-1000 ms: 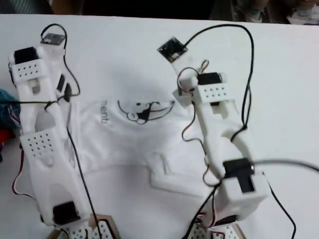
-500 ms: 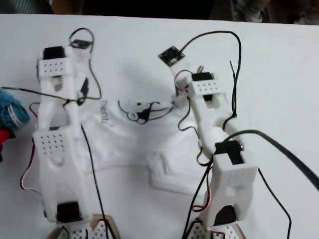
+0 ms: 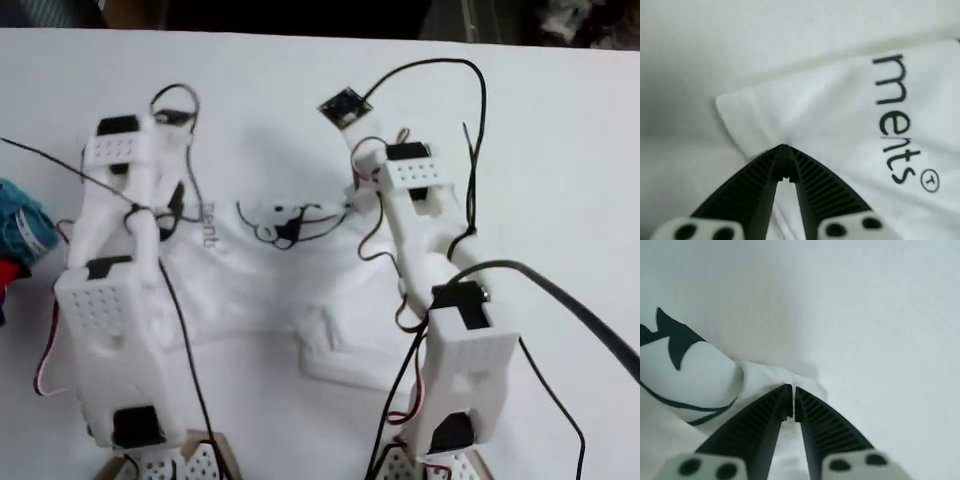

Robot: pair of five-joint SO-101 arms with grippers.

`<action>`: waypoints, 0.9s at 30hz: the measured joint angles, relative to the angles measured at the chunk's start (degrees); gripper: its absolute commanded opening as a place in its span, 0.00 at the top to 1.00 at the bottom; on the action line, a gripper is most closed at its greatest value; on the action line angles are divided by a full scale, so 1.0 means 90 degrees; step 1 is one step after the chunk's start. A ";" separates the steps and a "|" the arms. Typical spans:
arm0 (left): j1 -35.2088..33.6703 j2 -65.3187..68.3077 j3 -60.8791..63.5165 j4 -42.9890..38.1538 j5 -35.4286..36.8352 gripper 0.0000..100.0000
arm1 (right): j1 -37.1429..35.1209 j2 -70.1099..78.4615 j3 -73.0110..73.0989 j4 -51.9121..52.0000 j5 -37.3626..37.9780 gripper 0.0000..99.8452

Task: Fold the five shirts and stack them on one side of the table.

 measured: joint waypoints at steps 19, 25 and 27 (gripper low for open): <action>-0.0313 0.0996 -0.2344 0.0107 -0.0127 0.98 | 0.0674 0.0742 -0.0176 0.0000 -0.0010 0.98; -0.0371 0.0987 -0.2833 0.0430 -0.0127 0.98 | 0.0684 0.0674 -0.0430 0.0244 0.0000 0.98; -0.0361 0.0996 -0.2960 0.0615 -0.0127 0.98 | 0.0684 0.0420 -0.0449 0.0440 0.0000 0.98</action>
